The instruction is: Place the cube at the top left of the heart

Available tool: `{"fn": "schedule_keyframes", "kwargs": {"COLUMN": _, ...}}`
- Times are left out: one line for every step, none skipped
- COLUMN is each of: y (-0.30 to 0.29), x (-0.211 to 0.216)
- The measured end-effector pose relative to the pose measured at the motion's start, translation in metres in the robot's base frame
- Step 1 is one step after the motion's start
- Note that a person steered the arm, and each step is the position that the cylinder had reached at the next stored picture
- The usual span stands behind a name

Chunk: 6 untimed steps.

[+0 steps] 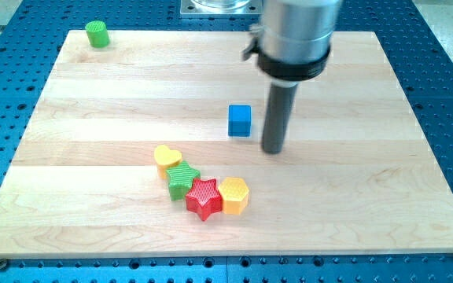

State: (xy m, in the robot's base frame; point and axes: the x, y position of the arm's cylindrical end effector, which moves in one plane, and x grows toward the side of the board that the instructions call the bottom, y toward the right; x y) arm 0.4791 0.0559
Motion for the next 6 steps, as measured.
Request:
{"fn": "schedule_keyframes", "kwargs": {"y": 0.064, "x": -0.05}}
{"fn": "schedule_keyframes", "kwargs": {"y": 0.068, "x": -0.1}}
{"fn": "schedule_keyframes", "kwargs": {"y": 0.004, "x": -0.081}}
{"fn": "schedule_keyframes", "kwargs": {"y": -0.023, "x": -0.038}}
{"fn": "schedule_keyframes", "kwargs": {"y": -0.015, "x": -0.07}}
{"fn": "schedule_keyframes", "kwargs": {"y": -0.051, "x": -0.04}}
